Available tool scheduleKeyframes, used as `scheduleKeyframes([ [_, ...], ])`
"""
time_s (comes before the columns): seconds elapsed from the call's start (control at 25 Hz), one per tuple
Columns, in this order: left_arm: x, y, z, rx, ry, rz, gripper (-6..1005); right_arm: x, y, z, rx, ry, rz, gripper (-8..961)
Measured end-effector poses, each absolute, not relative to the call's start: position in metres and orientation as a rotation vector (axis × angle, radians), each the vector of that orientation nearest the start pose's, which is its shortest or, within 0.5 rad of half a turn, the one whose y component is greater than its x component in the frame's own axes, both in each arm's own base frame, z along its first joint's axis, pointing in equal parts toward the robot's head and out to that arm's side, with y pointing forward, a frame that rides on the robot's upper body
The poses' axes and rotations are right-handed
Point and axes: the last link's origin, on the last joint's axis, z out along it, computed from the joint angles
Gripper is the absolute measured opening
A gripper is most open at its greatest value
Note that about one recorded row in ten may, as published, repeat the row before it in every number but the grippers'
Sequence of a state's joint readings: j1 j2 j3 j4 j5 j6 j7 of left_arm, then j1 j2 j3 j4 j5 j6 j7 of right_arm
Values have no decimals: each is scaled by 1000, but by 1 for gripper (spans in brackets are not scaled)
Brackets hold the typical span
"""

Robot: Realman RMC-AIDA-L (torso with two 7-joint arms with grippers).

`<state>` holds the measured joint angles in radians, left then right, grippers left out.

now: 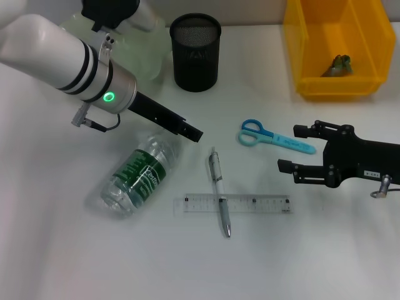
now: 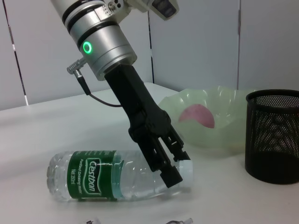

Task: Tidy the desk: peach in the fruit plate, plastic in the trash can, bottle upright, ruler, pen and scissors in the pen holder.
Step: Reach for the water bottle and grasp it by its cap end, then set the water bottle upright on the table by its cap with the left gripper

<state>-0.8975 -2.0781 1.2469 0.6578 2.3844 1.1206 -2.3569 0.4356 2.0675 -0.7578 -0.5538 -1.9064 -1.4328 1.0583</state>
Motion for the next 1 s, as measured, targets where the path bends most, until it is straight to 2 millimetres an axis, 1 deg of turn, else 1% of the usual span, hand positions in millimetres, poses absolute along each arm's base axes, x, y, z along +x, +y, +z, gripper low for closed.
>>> scheduleKeyframes([
  [0.56, -185, 410, -72, -2647, -965, 247, 707, 300, 309, -16, -2644, 419, 597, 820],
  [0.88, -182, 410, -72, -2655, -940, 242, 492, 301, 307, -15, -2641, 432, 602, 818],
  [1.0, -182, 410, -72, -2658, -934, 240, 456, 301, 307, -15, -2639, 437, 603, 818],
])
